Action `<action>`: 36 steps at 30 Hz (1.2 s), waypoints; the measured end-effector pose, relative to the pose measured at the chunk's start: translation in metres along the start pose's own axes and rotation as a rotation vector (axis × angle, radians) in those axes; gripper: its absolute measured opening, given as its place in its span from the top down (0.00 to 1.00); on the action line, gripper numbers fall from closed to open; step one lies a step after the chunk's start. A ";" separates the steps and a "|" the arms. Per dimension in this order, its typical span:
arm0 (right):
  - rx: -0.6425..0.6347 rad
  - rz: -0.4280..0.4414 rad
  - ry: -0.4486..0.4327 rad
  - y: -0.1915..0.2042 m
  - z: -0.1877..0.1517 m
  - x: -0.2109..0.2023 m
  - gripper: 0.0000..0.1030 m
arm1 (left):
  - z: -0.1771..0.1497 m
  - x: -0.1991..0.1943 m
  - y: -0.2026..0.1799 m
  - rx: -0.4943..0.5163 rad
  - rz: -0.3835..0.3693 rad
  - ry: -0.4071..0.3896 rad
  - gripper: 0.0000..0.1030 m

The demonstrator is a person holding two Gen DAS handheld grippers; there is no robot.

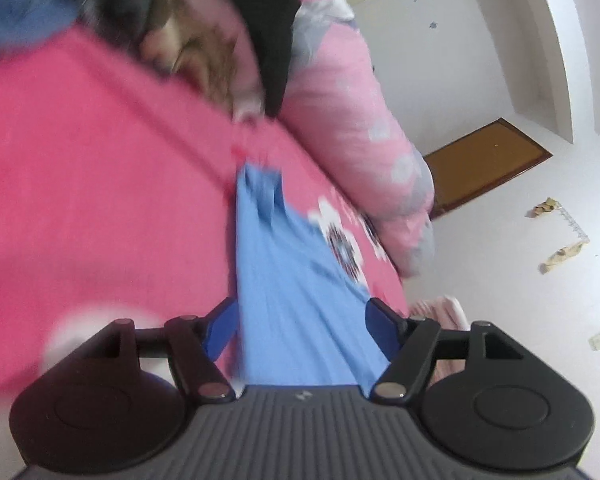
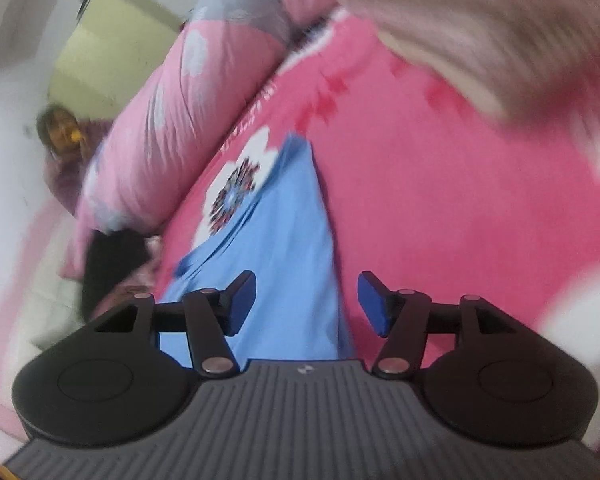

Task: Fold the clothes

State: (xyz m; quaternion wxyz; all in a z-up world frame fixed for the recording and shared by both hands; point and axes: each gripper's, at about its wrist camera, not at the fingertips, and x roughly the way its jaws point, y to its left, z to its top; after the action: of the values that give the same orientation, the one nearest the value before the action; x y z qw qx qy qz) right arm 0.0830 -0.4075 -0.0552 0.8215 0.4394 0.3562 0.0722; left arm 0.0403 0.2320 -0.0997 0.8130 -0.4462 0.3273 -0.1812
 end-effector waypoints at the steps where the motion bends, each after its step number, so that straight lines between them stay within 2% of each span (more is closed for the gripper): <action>1: 0.052 0.025 0.018 -0.006 -0.010 -0.003 0.46 | -0.012 -0.001 0.003 -0.027 -0.016 0.019 0.32; 5: 0.196 0.129 0.068 -0.018 -0.038 0.001 0.46 | -0.048 0.015 0.016 -0.118 -0.028 0.058 0.35; 9: 0.278 0.130 0.077 -0.020 -0.043 0.022 0.47 | -0.053 0.030 0.017 -0.145 0.009 -0.039 0.38; 11: 0.308 0.116 0.057 -0.021 -0.044 0.030 0.51 | -0.052 0.036 0.015 -0.152 0.020 -0.080 0.40; 13: 0.338 0.101 0.021 -0.021 -0.044 0.035 0.57 | -0.050 0.045 0.014 -0.153 0.039 -0.102 0.50; 15: 0.358 0.084 -0.011 -0.023 -0.045 0.039 0.65 | -0.049 0.053 0.012 -0.152 0.061 -0.109 0.68; 18: 0.392 0.075 -0.053 -0.027 -0.046 0.043 0.76 | -0.045 0.065 0.010 -0.140 0.085 -0.120 0.84; 22: 0.423 0.062 -0.104 -0.030 -0.048 0.047 0.85 | -0.042 0.075 0.008 -0.128 0.102 -0.156 0.98; 23: 0.409 0.054 -0.112 -0.029 -0.047 0.049 0.91 | -0.041 0.076 0.006 -0.116 0.108 -0.169 0.98; 28: 0.300 0.068 -0.179 -0.013 -0.038 0.031 0.94 | -0.027 0.038 -0.001 -0.082 0.073 -0.285 0.99; 32: 0.286 0.032 -0.169 -0.021 -0.032 0.026 0.94 | -0.023 0.037 0.012 -0.090 0.119 -0.243 0.99; 35: 0.353 0.038 -0.130 -0.038 -0.035 0.039 0.92 | -0.027 0.043 0.029 -0.151 0.126 -0.194 0.98; 36: 0.380 0.047 -0.129 -0.043 -0.037 0.040 0.92 | -0.027 0.042 0.031 -0.164 0.111 -0.196 0.95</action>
State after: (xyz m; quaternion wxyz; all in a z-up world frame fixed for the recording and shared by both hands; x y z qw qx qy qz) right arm 0.0803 -0.3914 -0.1224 0.7432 0.5982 0.2996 -0.0053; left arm 0.0519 0.2075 -0.1519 0.8108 -0.5078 0.2841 -0.0640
